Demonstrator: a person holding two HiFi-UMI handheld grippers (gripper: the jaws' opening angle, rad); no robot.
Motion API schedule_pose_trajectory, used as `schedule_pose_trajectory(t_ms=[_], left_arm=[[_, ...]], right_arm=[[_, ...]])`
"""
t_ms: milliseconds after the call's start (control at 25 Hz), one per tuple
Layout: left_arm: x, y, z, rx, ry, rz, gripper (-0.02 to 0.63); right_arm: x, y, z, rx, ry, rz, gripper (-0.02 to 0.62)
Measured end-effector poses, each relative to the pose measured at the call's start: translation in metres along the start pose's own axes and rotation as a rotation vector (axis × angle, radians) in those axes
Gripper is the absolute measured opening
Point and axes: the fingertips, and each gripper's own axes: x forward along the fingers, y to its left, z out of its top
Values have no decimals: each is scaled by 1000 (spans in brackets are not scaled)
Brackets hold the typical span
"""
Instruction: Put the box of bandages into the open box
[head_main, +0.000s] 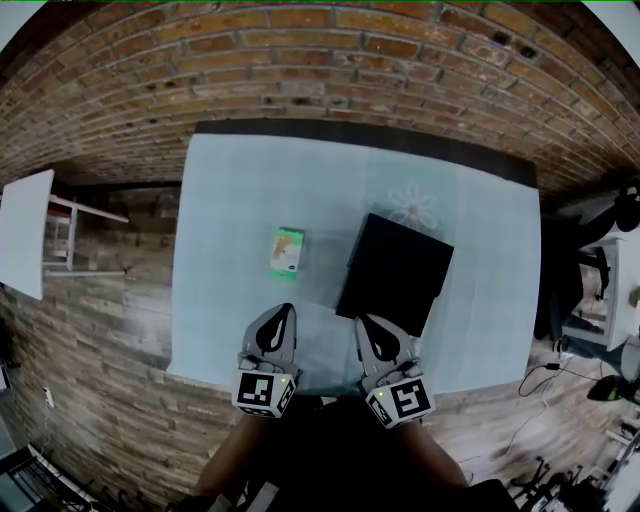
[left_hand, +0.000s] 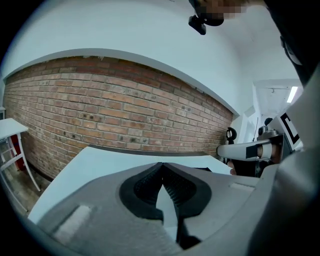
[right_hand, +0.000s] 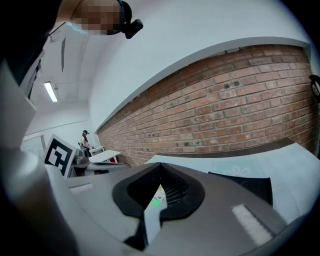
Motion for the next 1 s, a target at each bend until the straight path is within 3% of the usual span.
schedule_pose_trajectory(t_ms=[520,720,1000], left_arm=[[35,32,-48,-31,122,3,0],[50,45,-72,-62,171,17,37],[68,57,-103,-43,251,30,79]], right_arm=[[38,1,-37,30,110,22,2],[48,2,-52,47,153,42,2],[61,2,-68,73,197,48,2]])
